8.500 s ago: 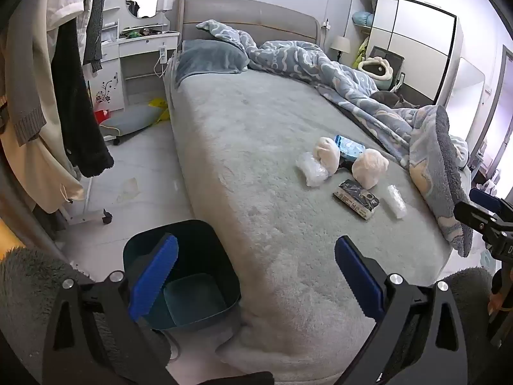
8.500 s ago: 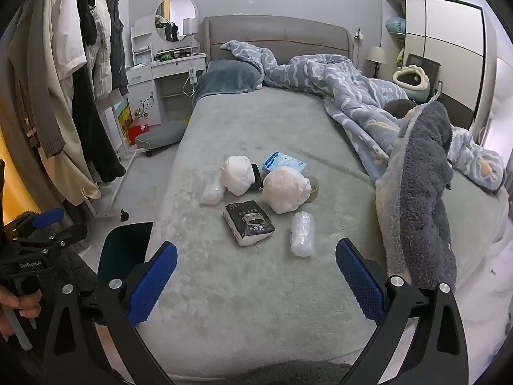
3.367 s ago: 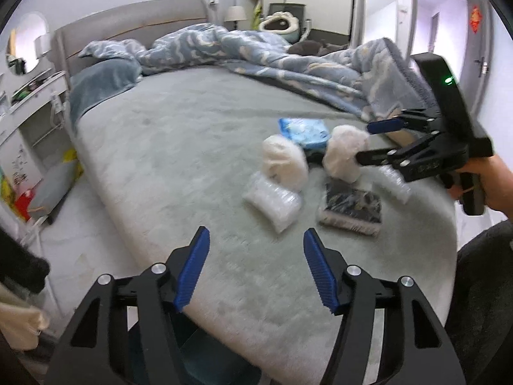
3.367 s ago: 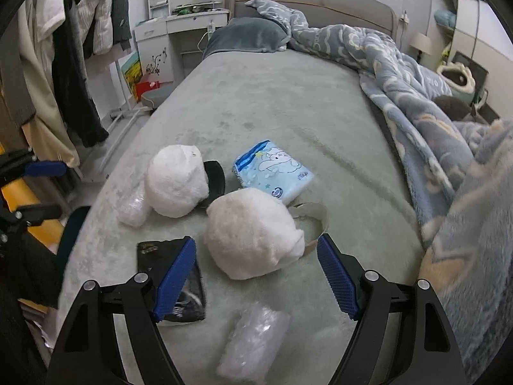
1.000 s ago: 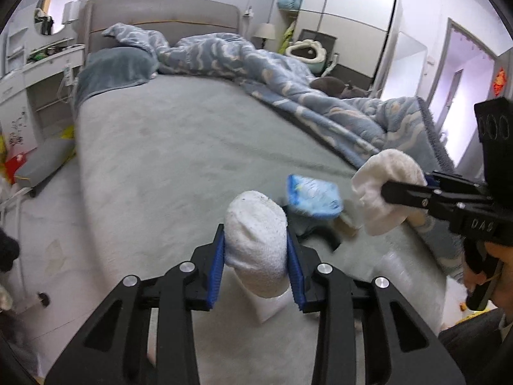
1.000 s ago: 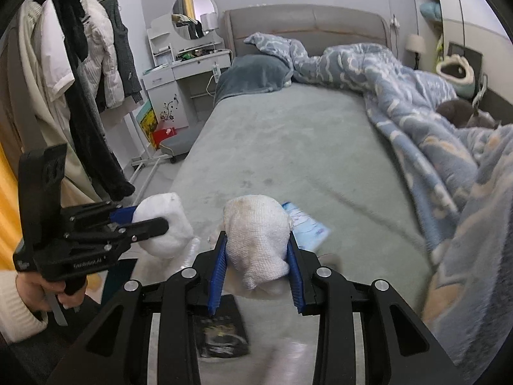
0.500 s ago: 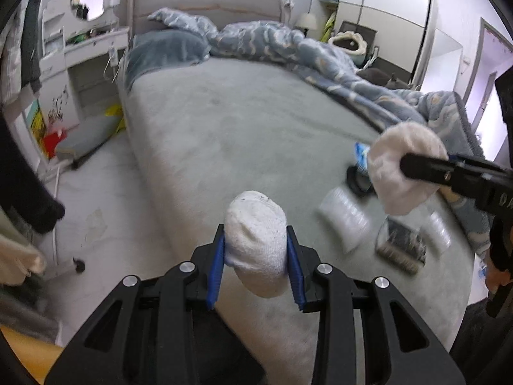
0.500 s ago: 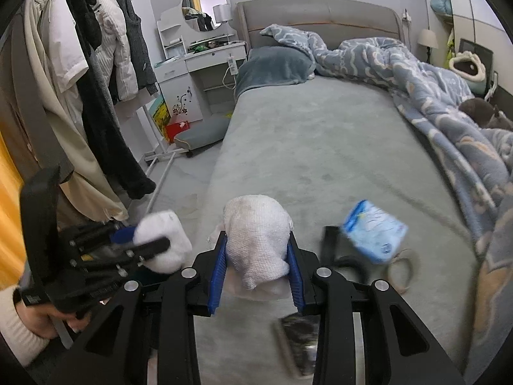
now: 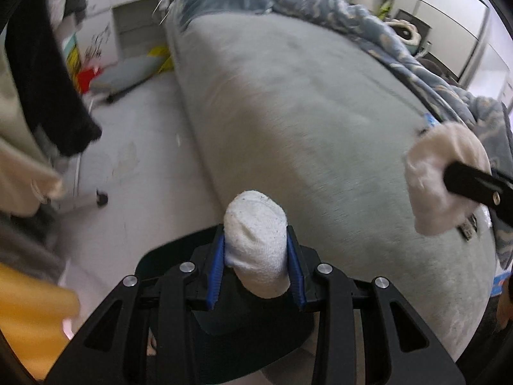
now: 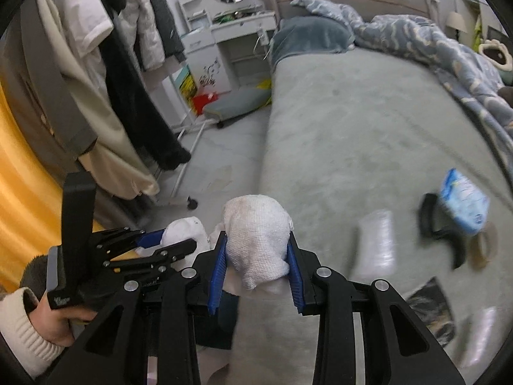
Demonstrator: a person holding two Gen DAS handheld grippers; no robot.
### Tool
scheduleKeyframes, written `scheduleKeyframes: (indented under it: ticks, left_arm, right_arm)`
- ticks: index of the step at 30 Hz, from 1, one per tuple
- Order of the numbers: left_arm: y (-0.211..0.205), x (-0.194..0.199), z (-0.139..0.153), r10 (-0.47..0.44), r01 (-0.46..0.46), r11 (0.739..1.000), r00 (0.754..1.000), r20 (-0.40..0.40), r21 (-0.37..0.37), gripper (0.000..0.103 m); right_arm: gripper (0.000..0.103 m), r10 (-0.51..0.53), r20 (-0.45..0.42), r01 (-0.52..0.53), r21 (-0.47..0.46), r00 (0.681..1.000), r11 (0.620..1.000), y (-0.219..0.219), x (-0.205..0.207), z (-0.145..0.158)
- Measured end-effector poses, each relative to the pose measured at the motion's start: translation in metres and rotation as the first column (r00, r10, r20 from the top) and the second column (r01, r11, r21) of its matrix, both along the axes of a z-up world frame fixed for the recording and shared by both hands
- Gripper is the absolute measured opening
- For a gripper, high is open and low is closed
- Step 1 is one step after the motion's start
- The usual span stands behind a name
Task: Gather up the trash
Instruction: 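Carry both tissue balls over the green bin and open both tools, then move both tools back over the bed toward the remaining items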
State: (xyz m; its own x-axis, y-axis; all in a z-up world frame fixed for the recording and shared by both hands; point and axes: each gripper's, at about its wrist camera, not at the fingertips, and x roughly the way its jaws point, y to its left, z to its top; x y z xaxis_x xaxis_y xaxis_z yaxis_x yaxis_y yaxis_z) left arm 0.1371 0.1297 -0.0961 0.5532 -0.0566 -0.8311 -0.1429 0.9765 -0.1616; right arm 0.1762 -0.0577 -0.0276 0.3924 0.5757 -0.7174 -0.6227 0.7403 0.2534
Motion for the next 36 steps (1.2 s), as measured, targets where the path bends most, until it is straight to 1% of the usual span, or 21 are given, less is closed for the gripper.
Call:
scheduleKeyframes:
  ticks: [4, 6, 9, 13, 16, 18, 19, 20, 22, 24, 25, 26, 29, 31, 36]
  left_arm:
    - [0.014, -0.004, -0.024, 0.005, -0.006, 1.0, 0.997, -0.081, -0.009, 0.038]
    - [0.017, -0.007, -0.036, -0.006, 0.005, 1.0, 0.993, -0.116, -0.002, 0.038]
    - [0.023, -0.011, -0.05, 0.003, 0.0, 1.0, 0.986, -0.168, 0.017, 0.038]
    - [0.039, -0.019, -0.064, 0.039, -0.04, 0.999, 0.975, -0.218, -0.001, 0.038]
    - [0.05, -0.026, -0.074, 0.055, -0.065, 0.997, 0.966, -0.254, -0.03, 0.039]
    - [0.054, -0.031, -0.08, 0.061, -0.081, 0.995, 0.959, -0.276, -0.059, 0.04]
    - [0.056, -0.033, -0.083, 0.067, -0.09, 0.994, 0.957, -0.282, -0.066, 0.044]
    - [0.057, -0.035, -0.084, 0.073, -0.097, 0.993, 0.955, -0.286, -0.073, 0.054]
    - [0.06, -0.04, -0.082, 0.09, -0.115, 0.991, 0.957, -0.277, -0.075, 0.063]
    - [0.067, -0.044, -0.078, 0.102, -0.131, 0.987, 0.96, -0.262, -0.094, 0.065]
    - [0.067, -0.045, -0.076, 0.108, -0.136, 0.986, 0.961, -0.256, -0.095, 0.069]
    - [0.069, -0.047, -0.072, 0.117, -0.143, 0.986, 0.963, -0.244, -0.091, 0.07]
    - [0.071, -0.052, -0.06, 0.127, -0.144, 0.987, 0.97, -0.206, -0.07, 0.07]
    - [0.072, -0.056, -0.049, 0.131, -0.143, 0.988, 0.977, -0.166, -0.062, 0.07]
    - [0.078, -0.066, -0.014, 0.132, -0.135, 0.988, 0.99, -0.045, -0.08, 0.07]
  right_arm:
    - [0.035, 0.013, -0.05, -0.014, -0.021, 0.999, 1.0, 0.02, -0.002, -0.013]
    - [0.035, 0.023, -0.066, -0.024, -0.025, 0.998, 0.999, 0.029, -0.003, -0.017]
    - [0.035, 0.042, -0.082, -0.044, -0.027, 0.996, 0.999, 0.044, -0.007, -0.022]
    - [0.035, 0.067, -0.093, -0.071, -0.038, 0.993, 0.997, 0.061, -0.013, -0.026]
    - [0.035, 0.089, -0.099, -0.095, -0.054, 0.991, 0.994, 0.072, -0.018, -0.031]
    - [0.035, 0.099, -0.098, -0.106, -0.07, 0.99, 0.992, 0.077, -0.018, -0.034]
    - [0.035, 0.101, -0.1, -0.109, -0.078, 0.99, 0.991, 0.08, -0.017, -0.037]
    - [0.035, 0.1, -0.102, -0.109, -0.081, 0.99, 0.991, 0.081, -0.017, -0.038]
    - [0.035, 0.097, -0.114, -0.107, -0.089, 0.989, 0.99, 0.084, -0.016, -0.044]
    - [0.035, 0.096, -0.121, -0.108, -0.101, 0.988, 0.989, 0.086, -0.016, -0.05]
    - [0.035, 0.098, -0.122, -0.112, -0.113, 0.988, 0.987, 0.088, -0.015, -0.053]
    - [0.035, 0.099, -0.125, -0.114, -0.121, 0.987, 0.986, 0.089, -0.015, -0.057]
    - [0.035, 0.099, -0.158, -0.122, -0.145, 0.983, 0.982, 0.096, -0.013, -0.073]
    - [0.035, 0.104, -0.17, -0.132, -0.161, 0.98, 0.978, 0.101, -0.013, -0.082]
    - [0.035, 0.136, -0.188, -0.175, -0.206, 0.973, 0.963, 0.117, -0.019, -0.104]
